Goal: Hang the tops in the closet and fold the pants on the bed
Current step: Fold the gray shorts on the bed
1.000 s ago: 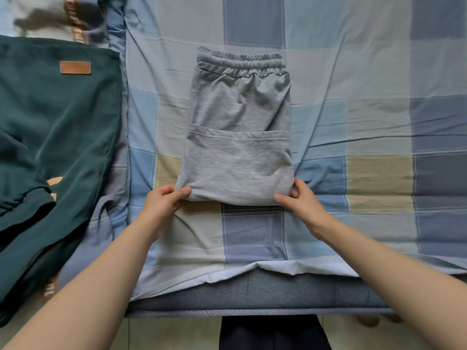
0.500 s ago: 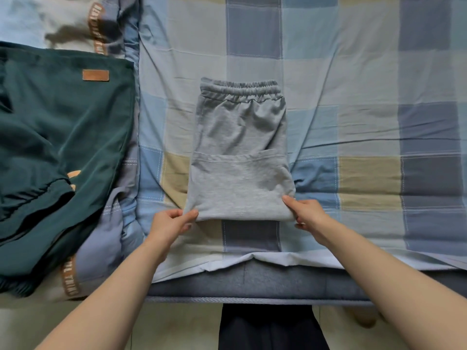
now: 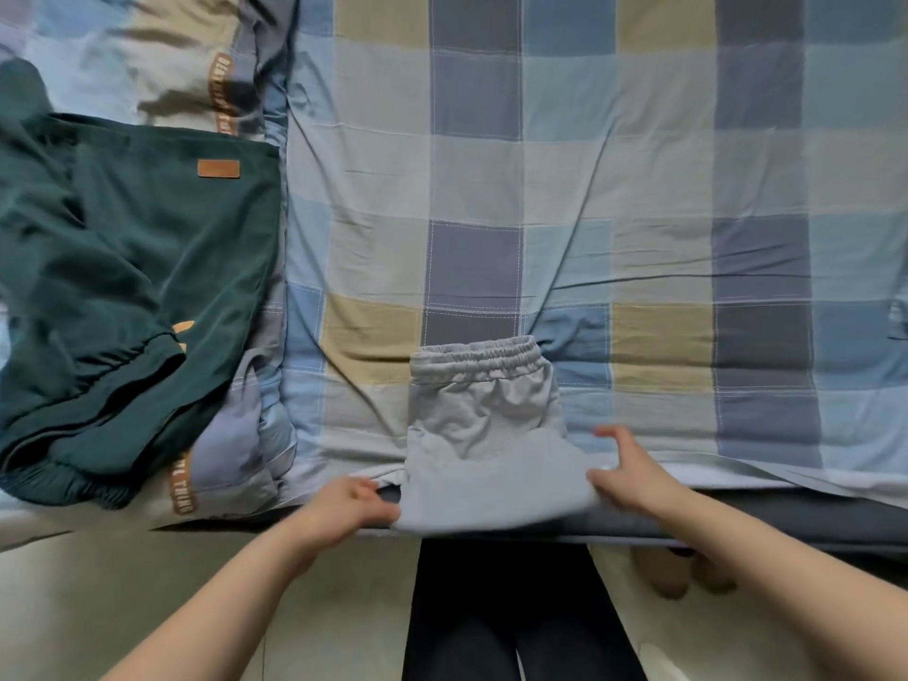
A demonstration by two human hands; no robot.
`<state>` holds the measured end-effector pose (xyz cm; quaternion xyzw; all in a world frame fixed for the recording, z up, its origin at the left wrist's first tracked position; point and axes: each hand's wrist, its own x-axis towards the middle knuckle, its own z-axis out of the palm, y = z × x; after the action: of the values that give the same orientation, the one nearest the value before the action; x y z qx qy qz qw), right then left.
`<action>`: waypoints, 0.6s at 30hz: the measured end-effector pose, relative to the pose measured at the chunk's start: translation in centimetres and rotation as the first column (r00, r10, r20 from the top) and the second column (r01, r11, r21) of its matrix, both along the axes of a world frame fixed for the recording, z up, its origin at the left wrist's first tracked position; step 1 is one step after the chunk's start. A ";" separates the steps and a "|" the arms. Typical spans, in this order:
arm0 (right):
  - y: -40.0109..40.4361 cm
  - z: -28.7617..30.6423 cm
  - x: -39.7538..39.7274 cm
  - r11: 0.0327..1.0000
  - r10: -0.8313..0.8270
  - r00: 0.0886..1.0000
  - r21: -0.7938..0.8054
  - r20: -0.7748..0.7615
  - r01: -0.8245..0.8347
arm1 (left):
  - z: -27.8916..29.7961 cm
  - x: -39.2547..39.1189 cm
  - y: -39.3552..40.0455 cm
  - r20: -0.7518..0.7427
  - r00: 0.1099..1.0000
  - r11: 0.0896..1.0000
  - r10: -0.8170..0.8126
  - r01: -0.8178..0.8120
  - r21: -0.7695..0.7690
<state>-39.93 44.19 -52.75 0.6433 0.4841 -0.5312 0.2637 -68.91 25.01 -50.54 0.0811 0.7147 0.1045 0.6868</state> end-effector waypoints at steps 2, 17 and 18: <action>2.3 0.0 -1.8 0.986 0.034 0.982 0.168 -0.187 -0.002 | -1.0 -1.7 2.6 -0.067 0.997 0.995 0.041 -0.034 0.099; 10.3 -12.3 -8.4 0.928 -0.357 0.893 0.000 -0.273 0.371 | -14.4 -4.7 13.3 -0.174 0.828 0.843 0.532 -0.500 0.200; 9.1 -12.3 -7.9 0.933 -0.348 0.892 -0.011 -0.288 0.360 | -14.6 -3.8 12.1 -0.200 0.832 0.850 0.517 -0.474 0.228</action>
<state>-47.85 53.31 -65.05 0.6428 0.4030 -0.6470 0.0760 -72.75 37.09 -65.12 -0.0371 0.7816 0.3283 0.5292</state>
